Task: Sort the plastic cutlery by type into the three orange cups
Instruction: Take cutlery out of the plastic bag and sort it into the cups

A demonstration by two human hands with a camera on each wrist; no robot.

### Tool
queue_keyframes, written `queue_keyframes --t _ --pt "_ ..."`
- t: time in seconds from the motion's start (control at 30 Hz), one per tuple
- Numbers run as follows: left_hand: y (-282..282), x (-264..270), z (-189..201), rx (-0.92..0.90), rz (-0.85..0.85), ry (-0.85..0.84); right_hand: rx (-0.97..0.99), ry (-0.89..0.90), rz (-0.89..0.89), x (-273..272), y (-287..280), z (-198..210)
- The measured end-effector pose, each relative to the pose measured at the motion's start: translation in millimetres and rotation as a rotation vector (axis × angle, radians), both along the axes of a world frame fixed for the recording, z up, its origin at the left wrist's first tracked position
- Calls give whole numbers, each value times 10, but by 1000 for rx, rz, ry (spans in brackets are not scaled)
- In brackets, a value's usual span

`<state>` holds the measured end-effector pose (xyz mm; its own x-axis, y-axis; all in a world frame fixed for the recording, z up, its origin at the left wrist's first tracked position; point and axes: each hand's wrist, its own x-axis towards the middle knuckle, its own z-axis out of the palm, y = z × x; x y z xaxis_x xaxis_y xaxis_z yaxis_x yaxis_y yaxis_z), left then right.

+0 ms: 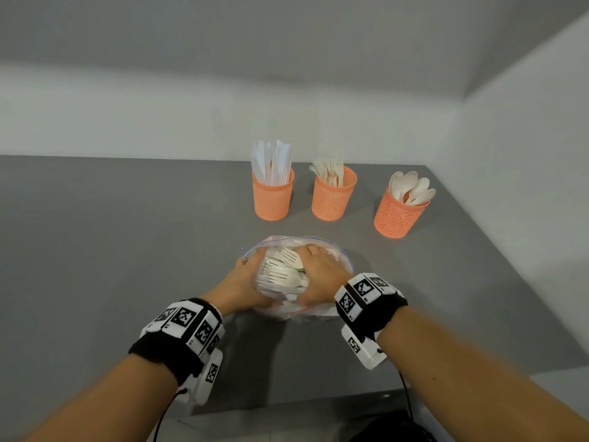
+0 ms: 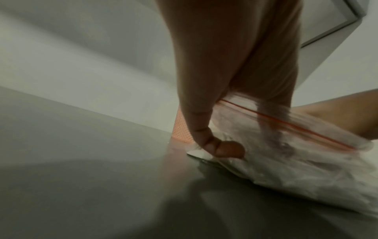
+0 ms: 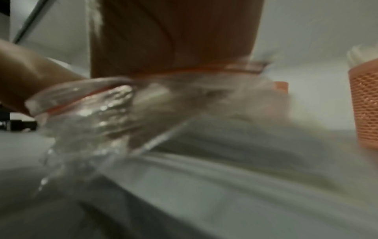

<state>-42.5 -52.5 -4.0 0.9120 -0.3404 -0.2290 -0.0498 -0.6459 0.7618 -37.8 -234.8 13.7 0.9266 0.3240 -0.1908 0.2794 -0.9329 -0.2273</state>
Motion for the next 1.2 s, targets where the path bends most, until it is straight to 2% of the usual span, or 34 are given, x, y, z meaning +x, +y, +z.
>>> queue_keyframes --t 0.1,0.2,0.27,0.33,0.43,0.5,0.57,0.63,0.67,0.77,0.8,0.9,0.97,1.07,1.13,1.2 --pt "67 77 -27 -18 2 -24 44 33 -3 1 40 27" --pt "165 131 80 -70 51 55 109 -1 6 -32 -11 12" --pt "224 150 156 -81 57 98 214 24 -9 -53 -56 22" --pt "264 151 178 -74 51 94 412 39 -75 -42 -108 86" --pt "215 101 176 -104 11 -51 795 110 -123 -31 -159 211" --pt "62 14 218 -167 -29 -175 935 95 -161 -20 -179 272" --pt "-127 -52 190 -150 -66 -247 1044 73 -243 -15 -198 340" --pt "-296 -114 97 -61 -123 -256 1154 79 -316 -31 -225 407" --pt "-361 -141 37 39 -179 -279 1199 76 -352 -34 -243 433" --pt "-469 -200 -60 576 -406 -399 1332 26 -438 -15 -326 530" --pt "-493 -215 -60 661 -448 -389 1385 10 -459 6 -371 557" --pt "-513 -210 61 692 -490 -335 1517 24 -485 19 -495 677" --pt "-503 -191 250 525 -415 -300 1555 63 -472 17 -560 719" --pt "-612 -180 644 -32 -191 -193 1539 126 -437 -24 -572 798" --pt "-736 -136 832 -358 -137 -33 1527 175 -408 -56 -493 828" --pt "-853 -71 889 -605 -143 153 1507 223 -381 -69 -394 832"
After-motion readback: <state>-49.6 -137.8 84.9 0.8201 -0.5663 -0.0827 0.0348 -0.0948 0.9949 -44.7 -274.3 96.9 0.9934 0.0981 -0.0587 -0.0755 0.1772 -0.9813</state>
